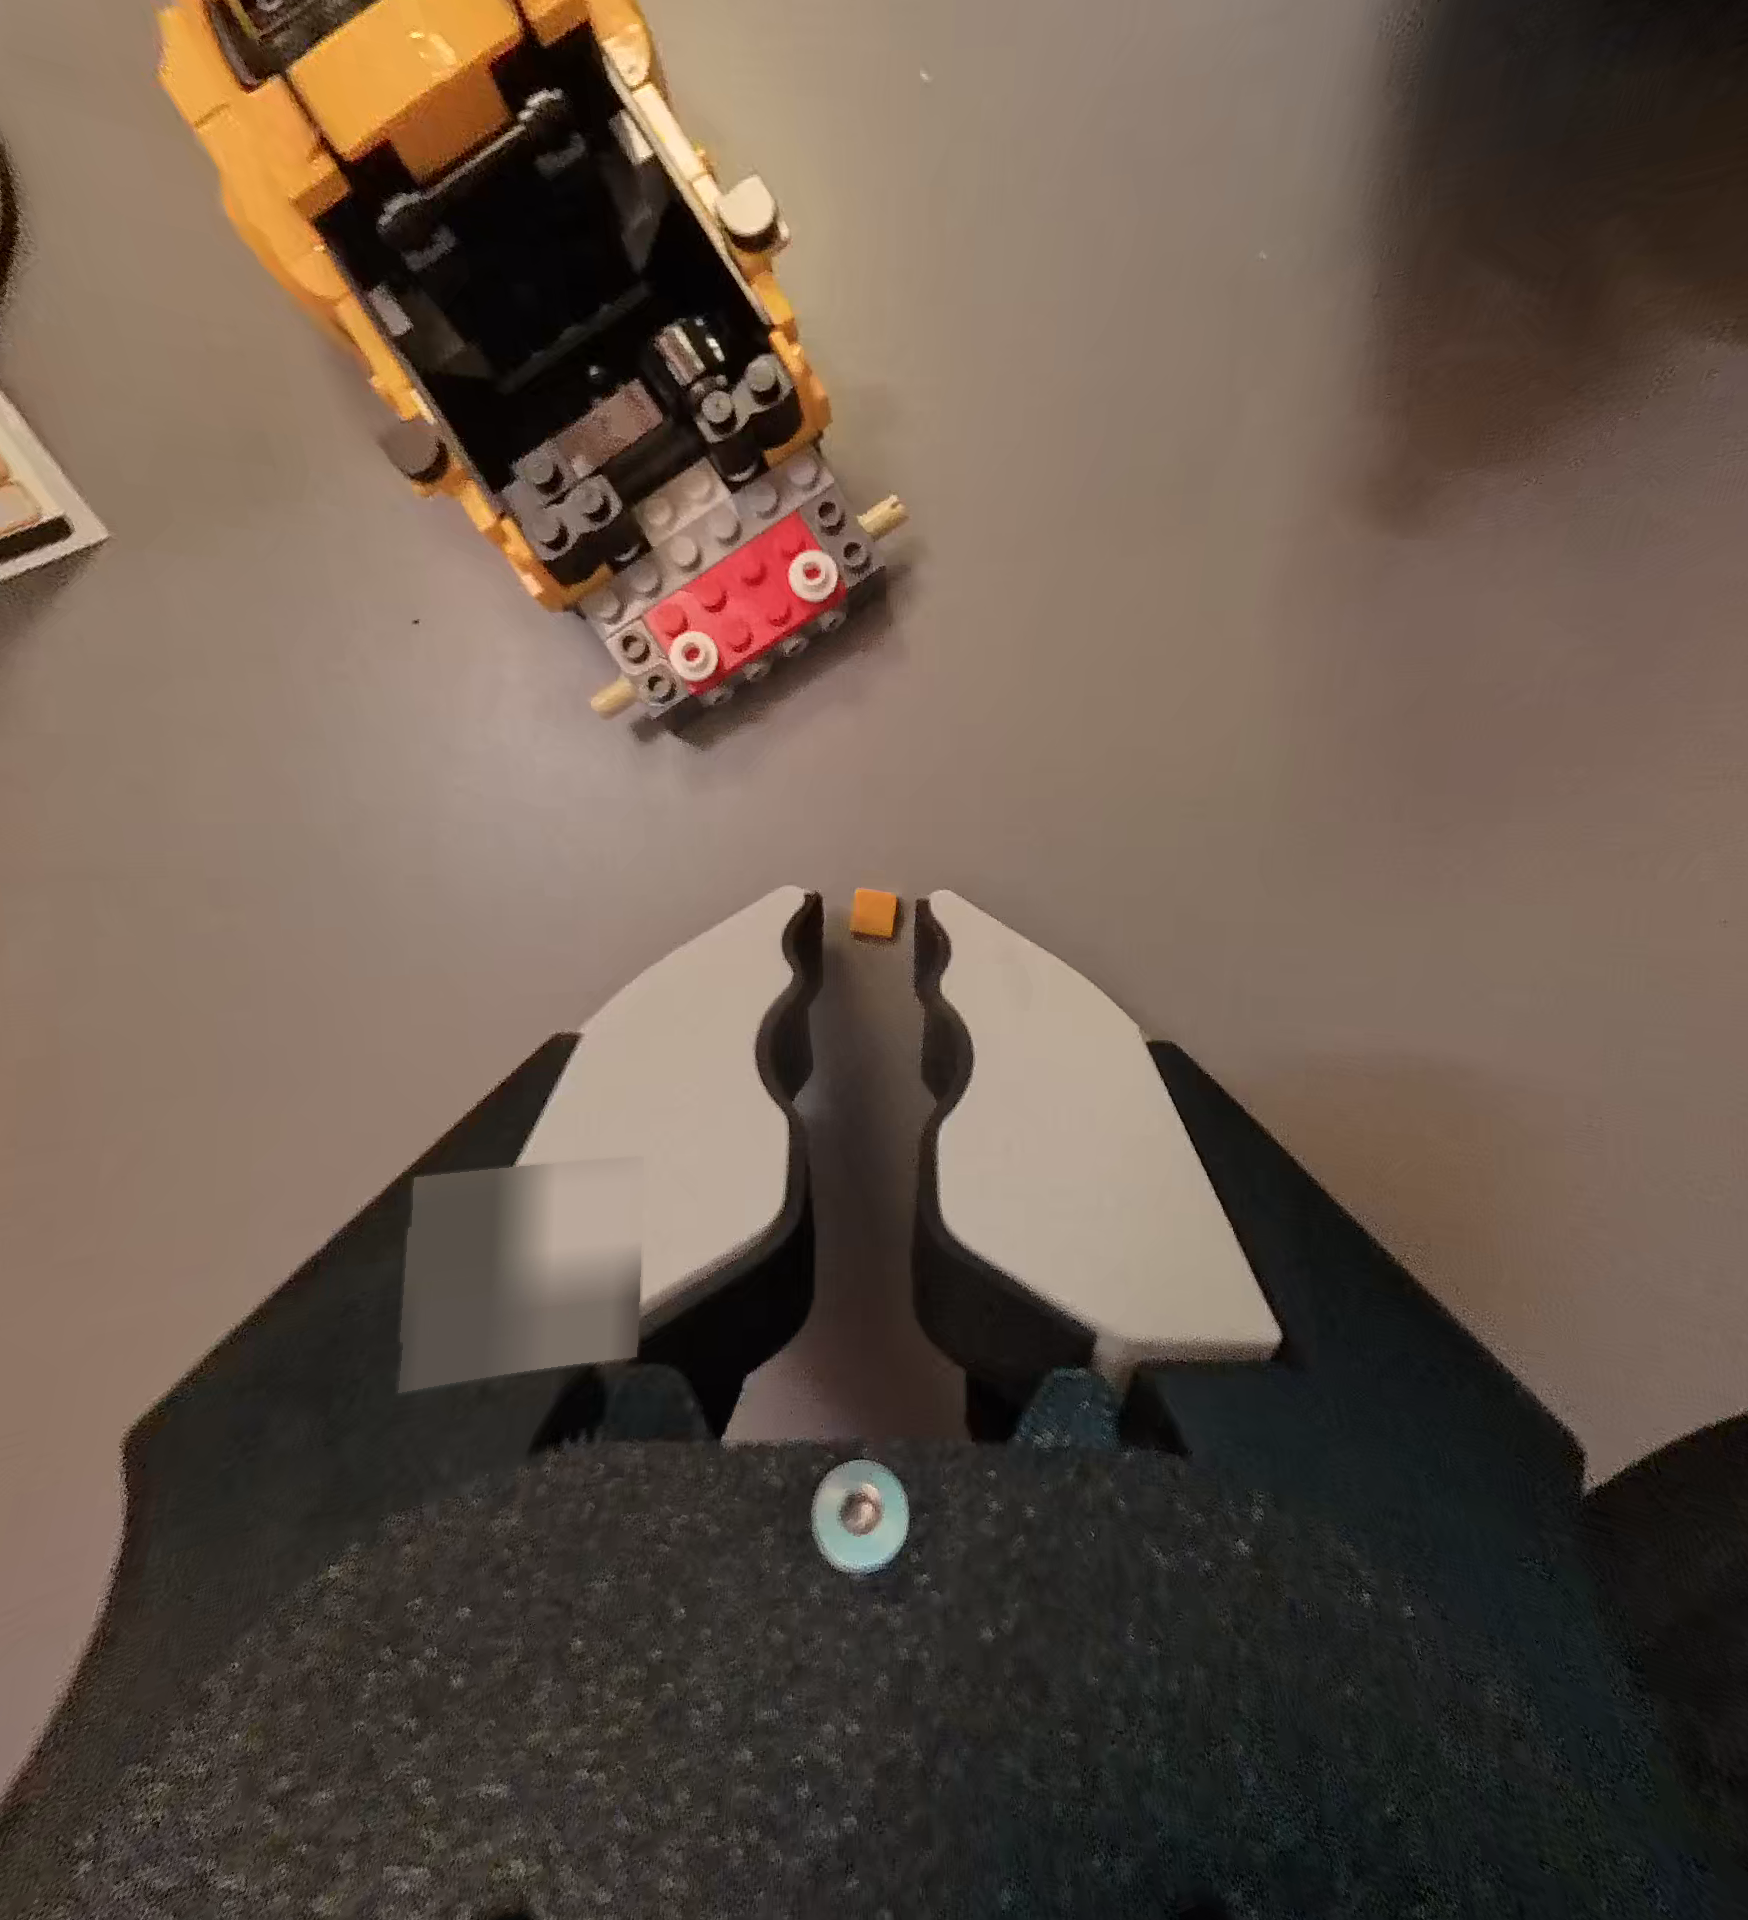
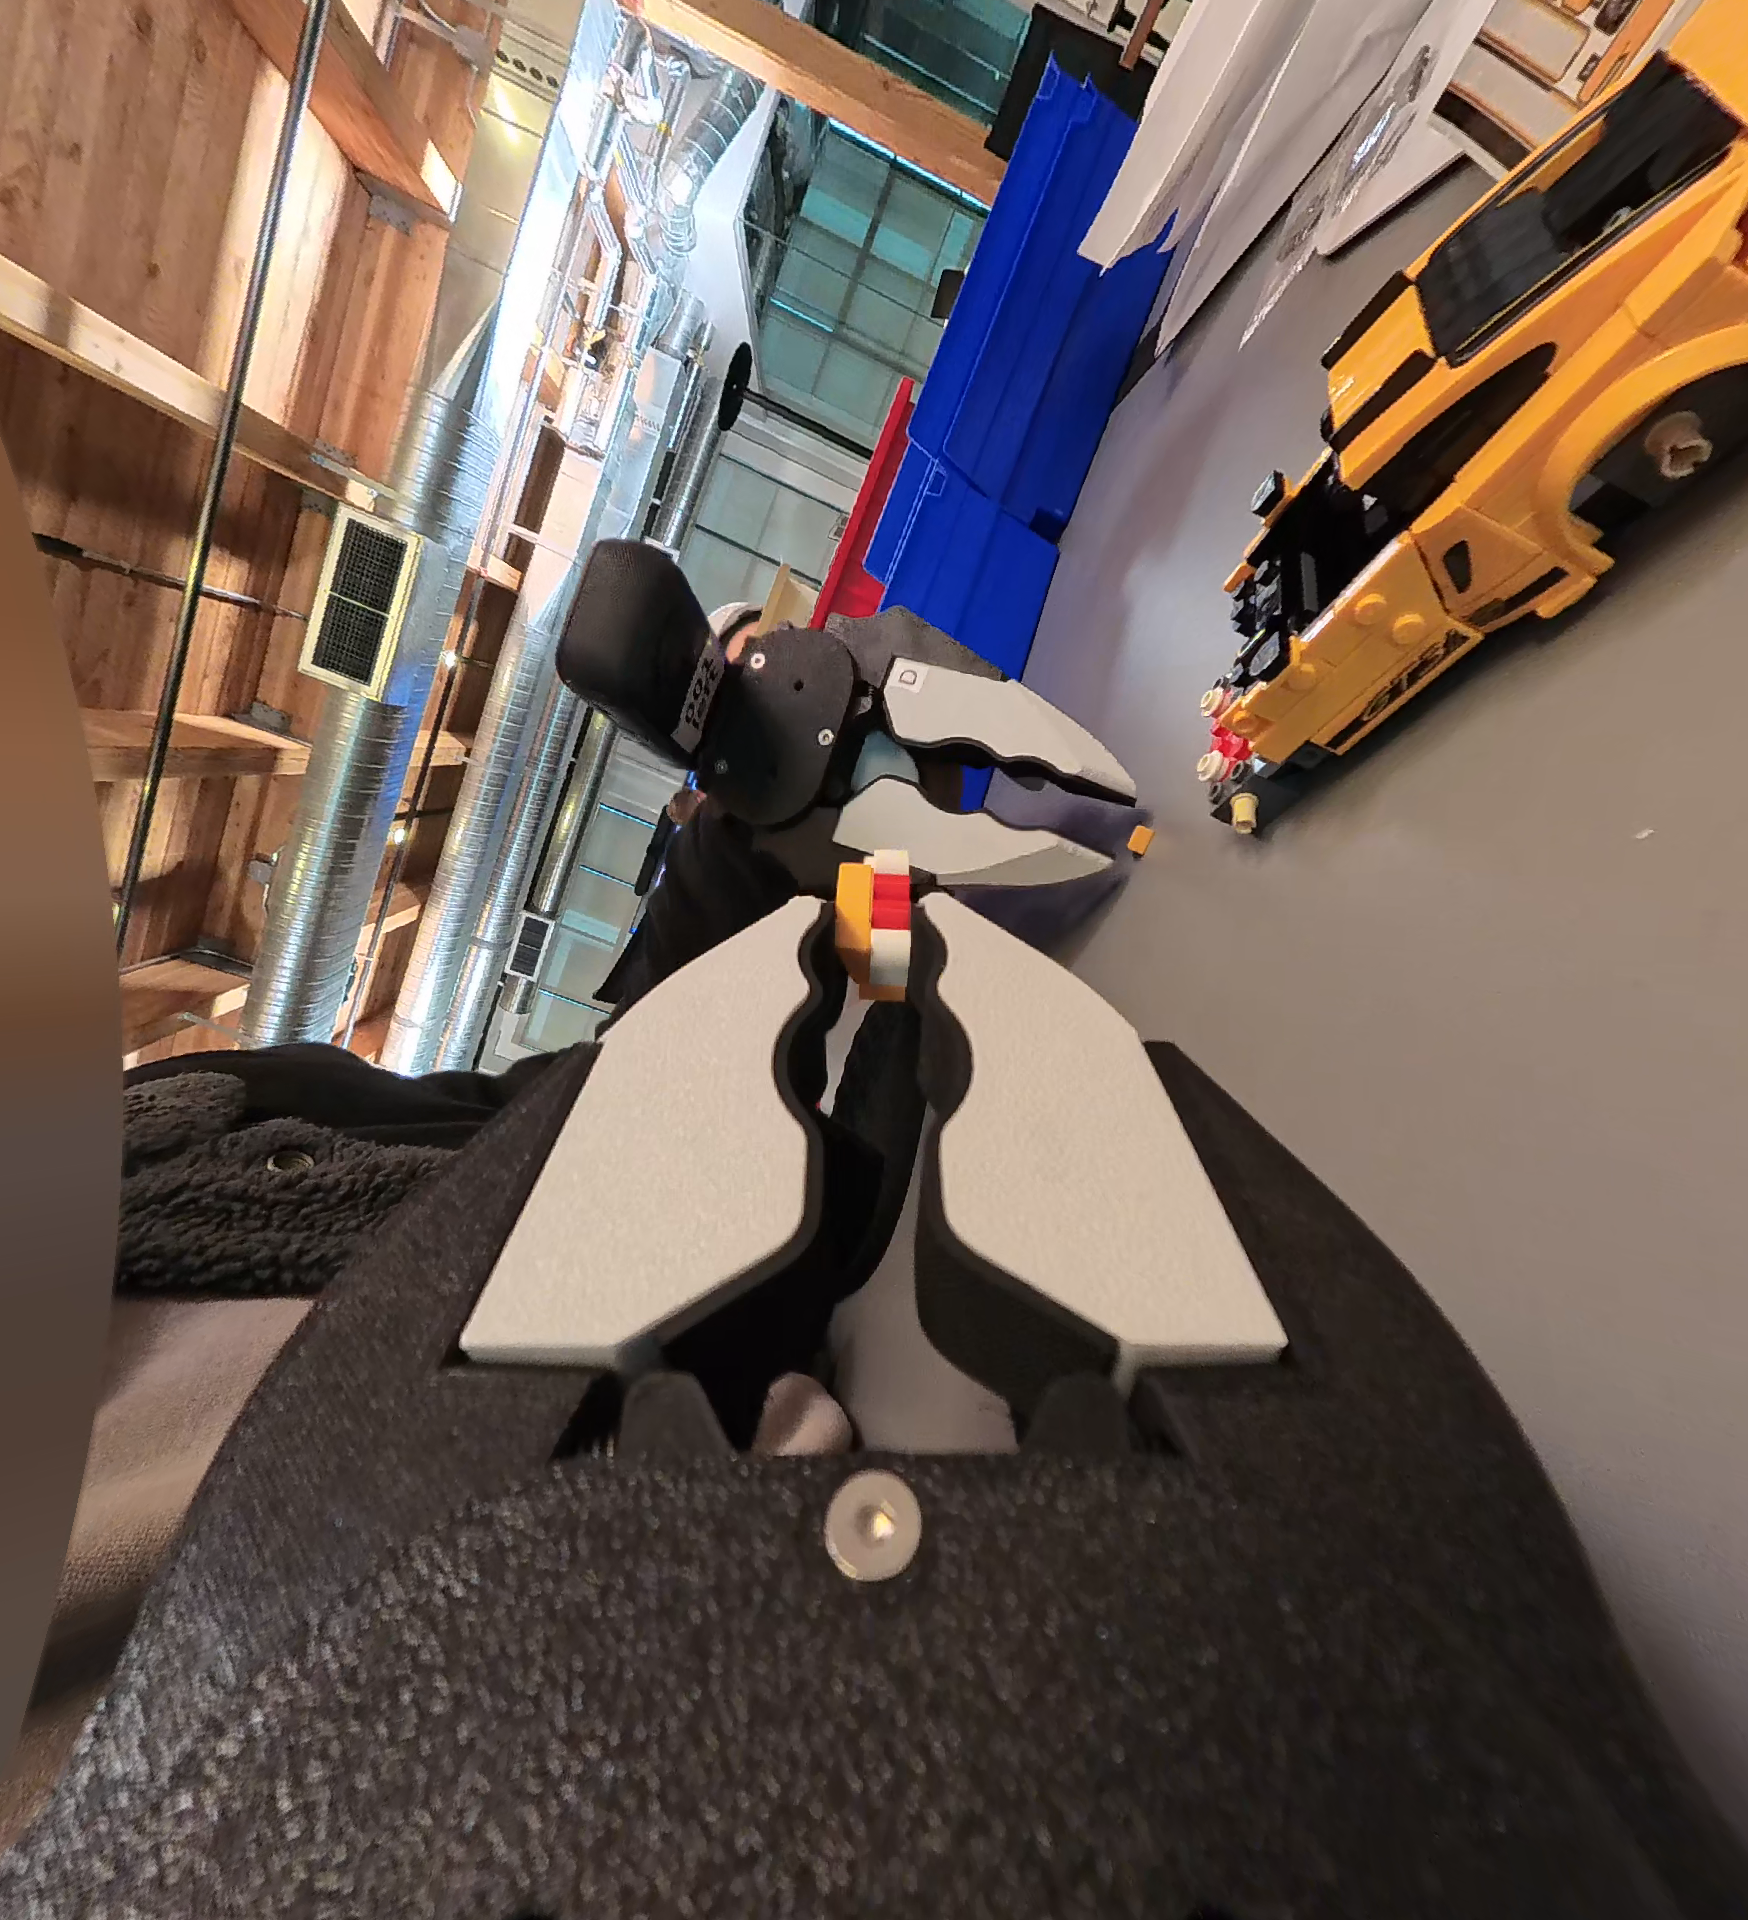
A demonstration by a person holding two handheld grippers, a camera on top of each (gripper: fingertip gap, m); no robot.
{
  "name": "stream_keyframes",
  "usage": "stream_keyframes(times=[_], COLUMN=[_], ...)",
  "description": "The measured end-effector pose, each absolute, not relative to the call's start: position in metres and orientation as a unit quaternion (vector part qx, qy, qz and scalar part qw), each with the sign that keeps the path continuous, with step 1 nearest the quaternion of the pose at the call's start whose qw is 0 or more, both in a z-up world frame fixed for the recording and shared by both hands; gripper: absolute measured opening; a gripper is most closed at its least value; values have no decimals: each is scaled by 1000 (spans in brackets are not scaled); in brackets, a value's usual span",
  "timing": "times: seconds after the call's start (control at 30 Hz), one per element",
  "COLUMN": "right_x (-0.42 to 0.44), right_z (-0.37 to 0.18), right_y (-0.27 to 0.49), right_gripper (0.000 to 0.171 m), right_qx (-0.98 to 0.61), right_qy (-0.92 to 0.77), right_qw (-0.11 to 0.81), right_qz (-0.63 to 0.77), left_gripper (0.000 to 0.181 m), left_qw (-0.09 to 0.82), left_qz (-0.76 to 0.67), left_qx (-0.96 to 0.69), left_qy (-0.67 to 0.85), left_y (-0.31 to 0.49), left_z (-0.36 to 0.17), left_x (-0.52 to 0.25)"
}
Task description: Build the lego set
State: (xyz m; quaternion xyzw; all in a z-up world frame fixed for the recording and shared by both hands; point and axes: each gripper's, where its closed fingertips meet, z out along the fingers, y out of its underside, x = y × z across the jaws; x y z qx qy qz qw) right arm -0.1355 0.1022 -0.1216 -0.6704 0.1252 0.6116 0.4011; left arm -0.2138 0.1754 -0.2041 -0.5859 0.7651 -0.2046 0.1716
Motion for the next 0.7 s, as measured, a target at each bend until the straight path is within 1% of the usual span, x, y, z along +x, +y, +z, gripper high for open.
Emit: stream_keyframes(times=[0.13,0.27,0.57,0.7], right_x=[-135,-135,-135,-136], right_z=[-122,-122,-122,-121], right_y=[102,103,102,102], right_gripper=[13,13,13,13], right_qx=[-670,-670,-670,-670], right_qy=[126,127,126,125], right_qw=[400,400,402,402], right_qz=[612,613,612,612], left_gripper=[18,17,16,16], left_qw=[141,108,80,101], left_qz=[-200,-192,-235,-217], left_qx=[-566,-582,-590,-603], left_qy=[787,783,769,761], left_y=[175,172,147,158], left_z=[-206,-210,-208,-206], left_x=[-216,-220,-224,-223])
